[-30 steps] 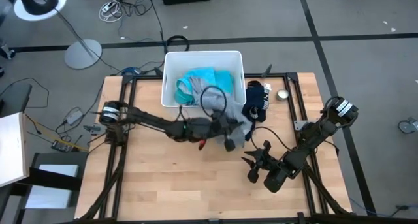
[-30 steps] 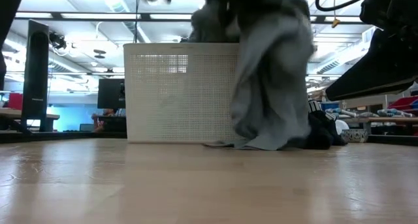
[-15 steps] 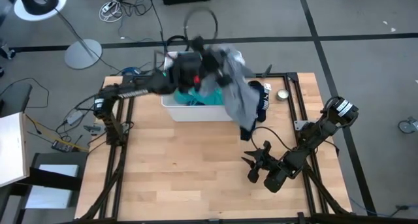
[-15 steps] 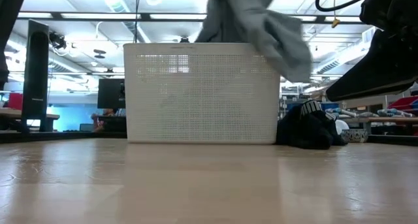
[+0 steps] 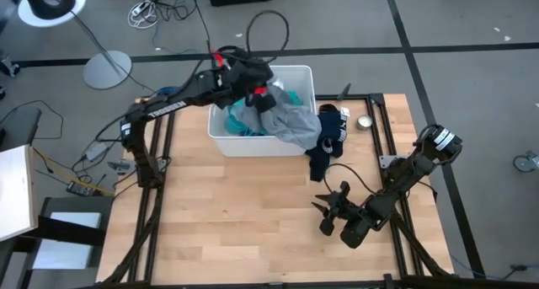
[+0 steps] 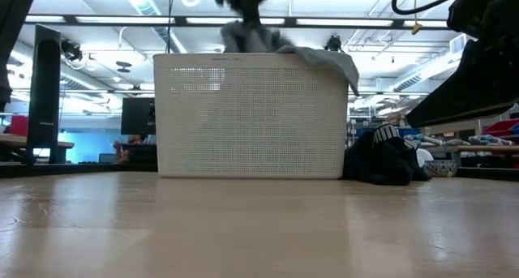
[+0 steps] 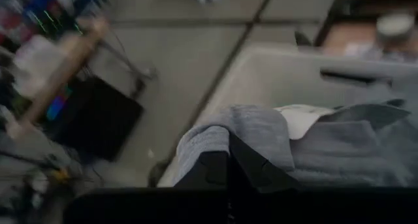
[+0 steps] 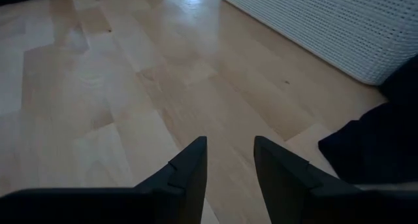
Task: Sort clothes
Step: Put the gray sweatshirt into the white laundry bin
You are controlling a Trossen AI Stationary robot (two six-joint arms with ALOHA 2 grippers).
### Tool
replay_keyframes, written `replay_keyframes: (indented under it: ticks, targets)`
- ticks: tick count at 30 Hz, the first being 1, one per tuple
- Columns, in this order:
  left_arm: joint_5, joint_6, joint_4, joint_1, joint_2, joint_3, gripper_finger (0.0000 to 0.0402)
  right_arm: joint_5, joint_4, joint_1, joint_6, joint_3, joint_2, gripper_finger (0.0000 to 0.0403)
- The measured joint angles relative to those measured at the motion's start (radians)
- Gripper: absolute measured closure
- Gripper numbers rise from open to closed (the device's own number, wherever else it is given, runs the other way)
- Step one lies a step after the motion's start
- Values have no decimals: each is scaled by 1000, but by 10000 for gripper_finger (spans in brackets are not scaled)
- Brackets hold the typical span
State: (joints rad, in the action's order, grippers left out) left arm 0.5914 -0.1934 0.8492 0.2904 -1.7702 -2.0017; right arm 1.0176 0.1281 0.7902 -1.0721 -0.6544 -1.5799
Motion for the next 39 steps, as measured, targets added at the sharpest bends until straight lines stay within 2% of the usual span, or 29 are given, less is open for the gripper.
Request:
replay_keyframes:
  ticks: [3, 11, 16, 18, 23, 28, 31, 36, 39]
  targets:
    - [-63, 45, -25, 21, -2, 108, 401, 0, -2, 0, 0, 0, 0, 275]
    - [-93, 177, -168, 114, -2, 437, 401, -25, -9, 0, -5, 0, 0, 275]
    - [-280, 228, -215, 168, -2, 550, 400, -26, -8, 0, -8, 0, 0, 275]
    - [-321, 231, -238, 180, -2, 576, 396, -26, -8, 0, -8, 0, 0, 275]
    - [-359, 250, -244, 187, -2, 576, 381, -26, -8, 0, -8, 0, 0, 275]
    - [-452, 249, -224, 187, -2, 506, 347, -26, -7, 0, -8, 0, 0, 275]
    - [-541, 249, -194, 187, -2, 446, 324, -26, -6, 0, -9, 0, 0, 275]
    - [-745, 247, -165, 177, -2, 344, 300, -26, -7, 0, -9, 0, 0, 275]
    - [-795, 244, -166, 141, -2, 303, 297, -26, -7, 0, -9, 0, 0, 275]
